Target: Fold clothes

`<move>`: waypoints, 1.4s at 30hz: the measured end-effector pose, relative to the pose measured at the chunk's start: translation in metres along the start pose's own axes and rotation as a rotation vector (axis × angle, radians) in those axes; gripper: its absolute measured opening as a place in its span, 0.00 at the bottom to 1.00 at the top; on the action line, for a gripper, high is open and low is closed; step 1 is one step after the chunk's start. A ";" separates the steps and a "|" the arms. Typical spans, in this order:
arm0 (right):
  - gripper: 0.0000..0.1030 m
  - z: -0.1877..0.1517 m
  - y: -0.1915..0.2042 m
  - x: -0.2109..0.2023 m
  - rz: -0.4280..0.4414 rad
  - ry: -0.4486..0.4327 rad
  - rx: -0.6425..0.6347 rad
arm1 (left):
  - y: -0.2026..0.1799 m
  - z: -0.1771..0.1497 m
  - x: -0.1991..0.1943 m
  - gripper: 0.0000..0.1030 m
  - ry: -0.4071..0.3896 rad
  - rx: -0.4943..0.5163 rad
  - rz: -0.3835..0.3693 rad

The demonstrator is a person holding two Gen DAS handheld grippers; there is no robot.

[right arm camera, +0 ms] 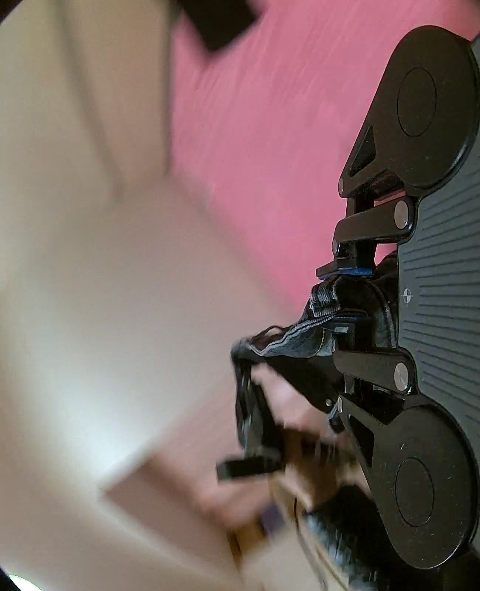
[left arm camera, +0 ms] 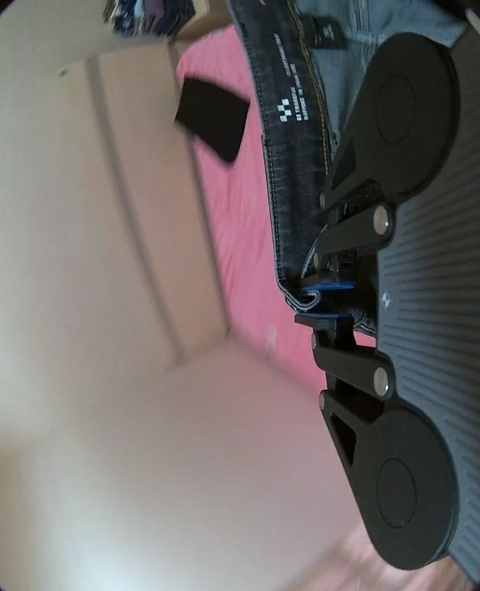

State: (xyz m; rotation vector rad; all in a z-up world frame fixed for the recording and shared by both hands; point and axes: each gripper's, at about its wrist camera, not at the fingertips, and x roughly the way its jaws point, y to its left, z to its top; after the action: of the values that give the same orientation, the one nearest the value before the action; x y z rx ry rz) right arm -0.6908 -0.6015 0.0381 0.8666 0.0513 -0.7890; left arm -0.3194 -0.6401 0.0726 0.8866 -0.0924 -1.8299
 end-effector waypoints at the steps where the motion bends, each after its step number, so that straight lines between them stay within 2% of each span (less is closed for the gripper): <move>1: 0.17 0.002 -0.042 0.006 -0.057 0.020 0.046 | -0.014 0.002 0.025 0.09 0.018 -0.007 -0.024; 5: 0.17 0.006 -0.197 0.026 -0.240 0.095 0.252 | -0.064 0.006 0.115 0.09 0.084 -0.047 -0.110; 8: 0.16 0.011 -0.276 0.042 -0.281 0.103 0.374 | -0.100 0.010 0.183 0.08 0.134 -0.076 -0.175; 12: 0.14 0.035 -0.333 0.060 -0.345 0.105 0.386 | -0.150 0.014 0.274 0.08 0.200 -0.116 -0.262; 16: 0.16 0.033 -0.362 0.052 -0.474 0.117 0.410 | -0.199 0.019 0.364 0.14 0.266 -0.156 -0.349; 17: 0.17 0.035 -0.360 0.048 -0.492 0.125 0.391 | -0.211 0.020 0.387 0.21 0.283 -0.165 -0.371; 18: 0.30 0.039 -0.357 0.044 -0.506 0.134 0.363 | -0.206 0.022 0.386 0.26 0.284 -0.191 -0.381; 19: 0.55 0.042 -0.351 0.042 -0.513 0.141 0.325 | -0.194 0.018 0.378 0.27 0.279 -0.212 -0.383; 20: 0.65 0.044 -0.342 0.043 -0.501 0.152 0.282 | -0.184 0.013 0.366 0.28 0.279 -0.217 -0.361; 21: 0.68 0.045 -0.331 0.046 -0.482 0.165 0.240 | -0.175 0.008 0.354 0.28 0.281 -0.219 -0.336; 23: 0.68 0.043 -0.308 0.052 -0.441 0.198 0.163 | -0.147 -0.017 0.318 0.29 0.300 -0.254 -0.270; 25: 0.68 0.032 -0.283 0.060 -0.393 0.245 0.111 | -0.119 -0.049 0.275 0.35 0.329 -0.301 -0.198; 26: 0.68 0.024 -0.273 0.065 -0.367 0.267 0.091 | -0.108 -0.072 0.250 0.39 0.358 -0.329 -0.154; 30: 0.68 -0.033 -0.218 0.084 -0.322 0.376 0.013 | -0.089 -0.176 0.149 0.39 0.515 -0.393 -0.018; 33: 0.68 -0.078 -0.177 0.098 -0.291 0.459 -0.046 | -0.090 -0.263 0.063 0.40 0.653 -0.454 0.053; 36: 0.68 -0.123 -0.135 0.112 -0.259 0.542 -0.105 | -0.102 -0.335 -0.012 0.42 0.779 -0.531 0.095; 38: 0.68 -0.153 -0.107 0.121 -0.238 0.597 -0.144 | -0.114 -0.379 -0.062 0.44 0.829 -0.557 0.110; 40: 0.68 -0.184 -0.079 0.130 -0.216 0.652 -0.184 | -0.129 -0.411 -0.100 0.46 0.847 -0.532 0.117; 42: 0.69 -0.214 -0.052 0.140 -0.194 0.706 -0.223 | -0.156 -0.441 -0.133 0.46 0.856 -0.422 0.108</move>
State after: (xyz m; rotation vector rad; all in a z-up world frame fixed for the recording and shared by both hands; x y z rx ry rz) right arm -0.5666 -0.5561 -0.1860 0.8981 0.8419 -0.6080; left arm -0.1491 -0.3149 -0.2457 1.2424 0.7381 -1.1754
